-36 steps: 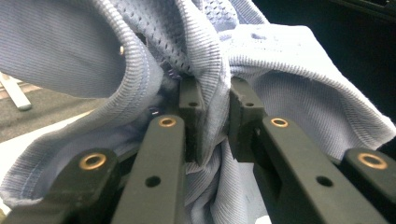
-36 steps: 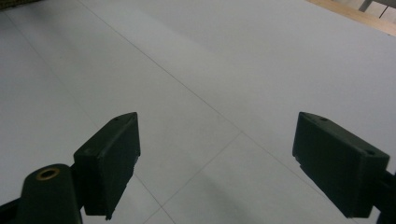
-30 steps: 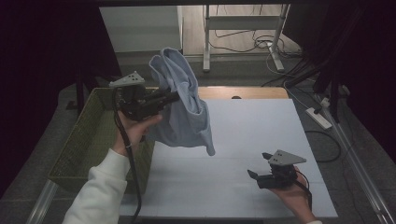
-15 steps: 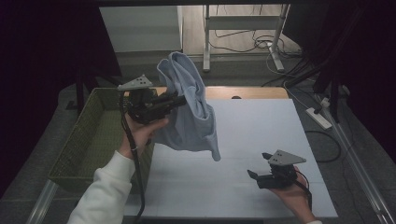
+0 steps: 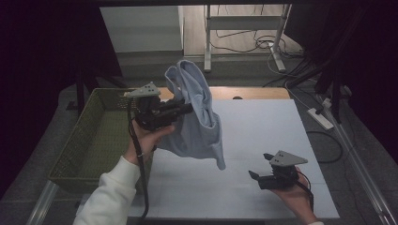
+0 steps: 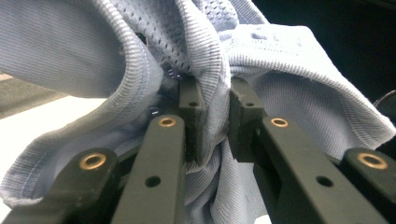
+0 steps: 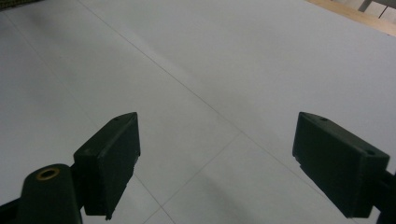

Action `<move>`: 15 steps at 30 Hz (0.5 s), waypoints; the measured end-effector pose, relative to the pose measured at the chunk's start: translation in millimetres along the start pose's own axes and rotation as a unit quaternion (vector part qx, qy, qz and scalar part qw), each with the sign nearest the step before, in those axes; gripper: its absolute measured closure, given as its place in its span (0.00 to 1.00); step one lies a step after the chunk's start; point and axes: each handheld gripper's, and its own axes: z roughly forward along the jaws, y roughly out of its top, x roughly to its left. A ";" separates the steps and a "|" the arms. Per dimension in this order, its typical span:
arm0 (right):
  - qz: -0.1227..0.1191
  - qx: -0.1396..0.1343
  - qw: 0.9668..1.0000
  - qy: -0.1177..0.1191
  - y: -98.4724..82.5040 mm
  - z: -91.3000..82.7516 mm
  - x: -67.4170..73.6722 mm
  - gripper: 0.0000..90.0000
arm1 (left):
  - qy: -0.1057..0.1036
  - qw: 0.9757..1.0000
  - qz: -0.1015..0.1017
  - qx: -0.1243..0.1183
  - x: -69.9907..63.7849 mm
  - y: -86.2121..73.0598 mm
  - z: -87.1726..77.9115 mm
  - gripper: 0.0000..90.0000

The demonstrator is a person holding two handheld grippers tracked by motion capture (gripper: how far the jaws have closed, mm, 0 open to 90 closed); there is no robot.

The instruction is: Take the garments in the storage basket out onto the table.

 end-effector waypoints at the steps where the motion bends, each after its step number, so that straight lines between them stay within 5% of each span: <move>1: 0.000 0.000 1.000 0.000 0.0 0.0 0.0 0.17 | 0.000 1.000 0.000 0.000 0.0 0.0 0.0 0.86; 15: 0.000 -0.001 1.000 -0.001 -0.1 0.1 -0.2 0.17 | -0.008 1.000 -0.005 0.020 -4.5 -22.0 11.5 0.86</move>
